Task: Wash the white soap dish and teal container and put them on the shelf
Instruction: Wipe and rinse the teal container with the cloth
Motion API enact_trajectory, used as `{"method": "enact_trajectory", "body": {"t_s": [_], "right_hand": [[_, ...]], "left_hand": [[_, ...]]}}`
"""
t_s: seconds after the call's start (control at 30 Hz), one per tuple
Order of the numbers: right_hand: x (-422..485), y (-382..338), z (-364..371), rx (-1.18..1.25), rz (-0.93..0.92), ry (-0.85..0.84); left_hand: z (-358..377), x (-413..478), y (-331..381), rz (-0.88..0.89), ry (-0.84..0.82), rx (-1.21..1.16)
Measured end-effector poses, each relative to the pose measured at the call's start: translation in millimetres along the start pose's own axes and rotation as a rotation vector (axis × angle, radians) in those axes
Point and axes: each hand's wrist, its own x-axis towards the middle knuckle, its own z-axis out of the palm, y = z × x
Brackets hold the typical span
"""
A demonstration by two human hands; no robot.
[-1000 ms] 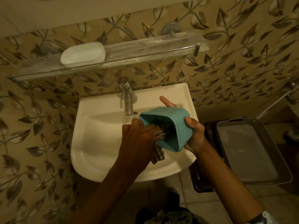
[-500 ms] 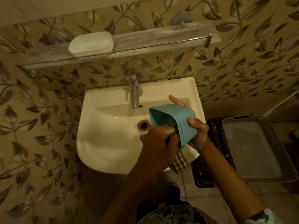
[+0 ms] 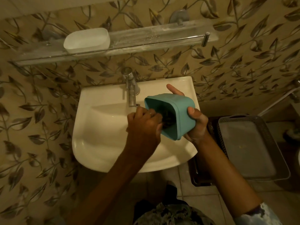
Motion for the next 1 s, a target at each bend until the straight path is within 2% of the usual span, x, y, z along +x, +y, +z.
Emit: {"method": "enact_trajectory", "body": {"t_s": [0.13, 0.23, 0.3, 0.4, 0.47, 0.53, 0.6, 0.63, 0.67, 0.73, 0.77, 0.8, 0.83, 1.0], "right_hand": [[5.6, -6.7, -7.0, -0.107, -0.026, 0.025], [5.2, -3.0, -12.8, -0.148, -0.021, 0.026], [3.8, -0.6, -15.7, -0.179, -0.031, 0.025], [4.0, -0.8, -16.1, -0.215, -0.055, 0.014], [5.1, -1.2, -13.0, -0.262, -0.096, 0.044], [6.8, -3.0, -9.6, -0.383, -0.157, 0.105], [8.3, -6.3, -7.2, -0.508, -0.233, 0.150], [8.7, -6.8, -7.1, -0.567, -0.270, 0.155], [8.6, -6.3, -7.3, -0.624, -0.296, 0.144], [6.5, -2.4, -6.8, -0.698, -0.307, 0.097], [4.6, 0.5, -6.0, -0.697, -0.298, 0.082], [2.1, 3.4, -5.2, -0.679, -0.283, 0.081], [0.0, 5.5, -3.9, -0.663, -0.266, 0.087], [-4.3, 6.3, 1.9, -0.612, -0.238, 0.071]], "left_hand": [[1.4, -5.3, 27.0, -0.078, -0.079, -0.401], [-7.3, -12.7, 45.9, -0.172, -0.091, -0.595], [-16.1, -12.7, 46.0, -0.291, -0.190, -0.725], [-27.1, -10.4, 30.0, -0.506, -0.411, -1.085], [-29.4, -10.8, 17.0, -0.627, -0.467, -1.266], [-25.5, -12.9, 5.5, -0.650, -0.470, -1.386], [-23.9, -15.6, -1.4, -0.554, -0.498, -1.404], [-24.0, -17.0, -2.2, -0.465, -0.522, -1.332], [-23.2, -19.1, -2.5, -0.368, -0.536, -1.195], [-18.0, -22.6, -2.0, -0.195, -0.495, -0.760], [-16.8, -22.7, -1.2, -0.149, -0.472, -0.571], [-17.1, -21.8, 0.4, -0.144, -0.467, -0.487], [-18.9, -20.5, 1.3, -0.150, -0.494, -0.512], [-43.7, -4.9, -17.2, -0.328, -0.736, -1.124]]}}
